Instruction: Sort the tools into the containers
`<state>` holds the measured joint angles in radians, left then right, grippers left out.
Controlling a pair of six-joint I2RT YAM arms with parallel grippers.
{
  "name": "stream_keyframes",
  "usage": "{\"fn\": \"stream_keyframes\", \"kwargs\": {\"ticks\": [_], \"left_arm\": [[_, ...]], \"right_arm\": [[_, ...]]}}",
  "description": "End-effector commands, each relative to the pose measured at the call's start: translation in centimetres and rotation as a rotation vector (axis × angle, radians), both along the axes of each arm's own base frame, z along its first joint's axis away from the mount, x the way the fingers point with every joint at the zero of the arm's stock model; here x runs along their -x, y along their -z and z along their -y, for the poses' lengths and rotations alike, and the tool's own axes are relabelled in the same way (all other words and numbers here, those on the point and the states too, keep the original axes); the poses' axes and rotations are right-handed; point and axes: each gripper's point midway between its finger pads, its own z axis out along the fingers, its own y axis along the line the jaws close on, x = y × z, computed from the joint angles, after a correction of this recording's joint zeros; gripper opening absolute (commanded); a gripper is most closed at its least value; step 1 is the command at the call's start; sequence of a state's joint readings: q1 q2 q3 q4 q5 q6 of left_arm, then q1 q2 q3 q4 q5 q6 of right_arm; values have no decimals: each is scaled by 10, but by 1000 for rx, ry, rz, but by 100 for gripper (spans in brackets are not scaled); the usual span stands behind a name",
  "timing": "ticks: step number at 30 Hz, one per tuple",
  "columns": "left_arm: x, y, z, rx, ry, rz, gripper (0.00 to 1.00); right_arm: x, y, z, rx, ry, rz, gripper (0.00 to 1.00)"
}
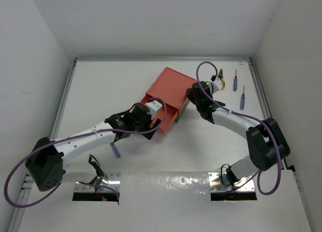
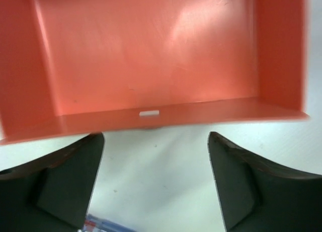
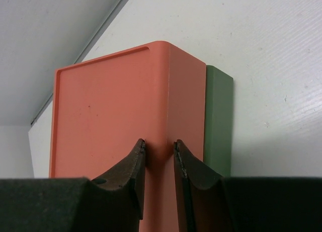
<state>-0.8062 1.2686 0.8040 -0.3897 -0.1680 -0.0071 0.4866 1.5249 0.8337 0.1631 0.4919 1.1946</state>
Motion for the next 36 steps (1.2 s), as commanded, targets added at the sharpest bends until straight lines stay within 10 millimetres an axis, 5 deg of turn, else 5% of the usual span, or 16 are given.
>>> {"fn": "stream_keyframes", "kwargs": {"ticks": [1, 6, 10, 14, 16, 17, 19, 21, 22, 26, 29, 32, 33, 36], "left_arm": [[-1, -44, 6, 90, 48, 109, 84], [8, -70, -2, 126, 100, 186, 91], [3, -110, -9, 120, 160, 344, 92], [-46, -200, -19, 117, 28, 638, 88], [-73, -206, -32, 89, -50, 612, 87], [-81, -225, -34, 121, -67, 609, 89], [-98, -198, -44, 125, -45, 461, 94], [-113, -182, -49, 148, -9, 360, 94], [-128, -175, -84, 133, -95, 323, 91], [-149, -177, -149, 88, -189, 313, 82], [-132, -148, -199, 15, -204, 209, 80], [-101, -97, -251, -84, -234, 41, 69], [-89, -84, -268, -165, -236, -9, 57], [-57, -46, -291, -278, -251, -139, 50]], "right_arm": [[43, 72, 8, 159, -105, -264, 23], [38, 64, 6, 181, -125, -241, 25], [31, 55, 6, 212, -142, -220, 28], [26, 42, 9, 243, -140, -184, 28], [23, 34, 11, 270, -151, -164, 33], [21, 30, 9, 275, -162, -152, 36], [16, 19, 7, 303, -194, -104, 54], [14, 15, 6, 315, -212, -81, 60], [15, 13, 5, 313, -222, -68, 64], [11, 5, 0, 328, -256, -26, 67], [9, 5, -5, 323, -285, -14, 68], [4, 4, -11, 332, -311, -1, 70], [2, 0, -16, 326, -329, 7, 70], [0, 0, -21, 325, -359, 6, 70]]}}
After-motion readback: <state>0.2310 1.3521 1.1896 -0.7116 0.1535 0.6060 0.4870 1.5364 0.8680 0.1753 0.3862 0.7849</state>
